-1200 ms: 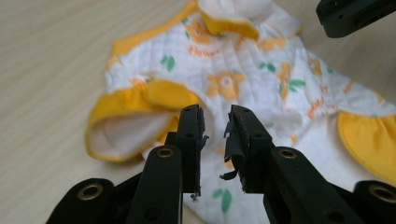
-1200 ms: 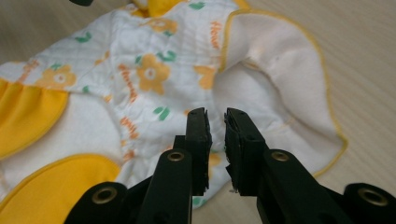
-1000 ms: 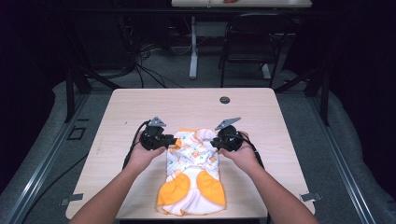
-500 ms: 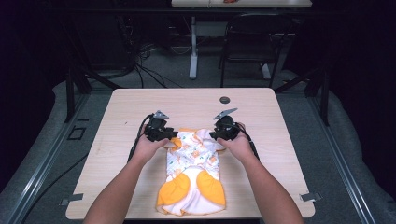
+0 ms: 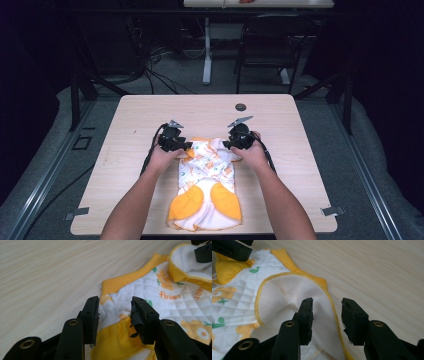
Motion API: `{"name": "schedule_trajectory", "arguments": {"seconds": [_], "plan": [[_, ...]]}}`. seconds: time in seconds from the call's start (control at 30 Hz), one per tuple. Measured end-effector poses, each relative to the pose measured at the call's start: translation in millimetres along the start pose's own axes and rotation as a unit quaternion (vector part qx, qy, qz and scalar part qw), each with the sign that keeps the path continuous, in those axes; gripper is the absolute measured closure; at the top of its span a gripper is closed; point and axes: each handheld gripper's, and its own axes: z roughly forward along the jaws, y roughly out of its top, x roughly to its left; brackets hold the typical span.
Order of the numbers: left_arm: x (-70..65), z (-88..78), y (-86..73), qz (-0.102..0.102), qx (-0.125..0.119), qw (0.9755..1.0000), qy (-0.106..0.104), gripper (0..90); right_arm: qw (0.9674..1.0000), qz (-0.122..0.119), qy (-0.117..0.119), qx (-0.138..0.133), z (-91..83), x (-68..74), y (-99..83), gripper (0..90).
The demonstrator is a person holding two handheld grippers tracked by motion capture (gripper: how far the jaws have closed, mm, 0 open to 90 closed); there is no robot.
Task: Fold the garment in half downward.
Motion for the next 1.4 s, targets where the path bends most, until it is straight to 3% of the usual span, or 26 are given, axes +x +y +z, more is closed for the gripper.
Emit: {"name": "schedule_trajectory", "arguments": {"seconds": [0.17,0.3,0.43,0.53,0.67,0.73,0.77,1.07,1.13,1.4], "plan": [[-1.1,5.5,0.4,-0.003,0.006,1.0,0.002,56.2,0.9999,0.011,-0.009,0.006,10.1,-1.5,-0.7,54.7],[0.7,9.6,-1.8,0.0,0.022,0.9998,0.001,55.5,0.9997,0.012,-0.007,0.021,16.6,-1.8,-2.7,53.6],[1.2,12.1,-3.4,-0.005,0.021,0.9998,0.003,55.0,0.9996,0.019,-0.009,0.018,18.8,-2.1,-2.9,53.6],[3.0,13.3,-5.4,-0.003,0.022,0.9998,-0.003,54.9,0.9994,0.024,-0.002,0.026,19.7,-2.8,-2.9,56.3],[2.6,12.7,-6.3,0.002,0.022,0.9998,-0.004,55.8,0.9976,0.058,0.021,0.031,20.5,-9.5,-5.2,56.0],[2.5,12.5,-6.4,0.002,0.022,0.9998,-0.004,56.8,0.9977,0.055,0.023,0.031,20.3,-9.7,-5.2,56.2],[0.9,13.0,-6.8,-0.002,0.019,0.9998,-0.003,61.6,0.9977,0.054,0.024,0.033,20.4,-8.4,-4.6,59.7],[-1.9,13.2,-6.3,0.002,0.024,0.9997,-0.007,76.5,0.9976,0.045,0.034,0.041,20.2,-1.9,-2.1,77.8],[-1.8,13.0,-6.1,0.002,0.025,0.9996,-0.01,78.9,0.9975,0.052,0.031,0.036,21.0,-0.3,-2.3,79.3],[-1.5,13.0,-5.5,-0.005,0.028,0.9995,-0.017,82.7,0.9978,0.041,0.029,0.043,21.3,2.1,-0.8,86.5]]}}
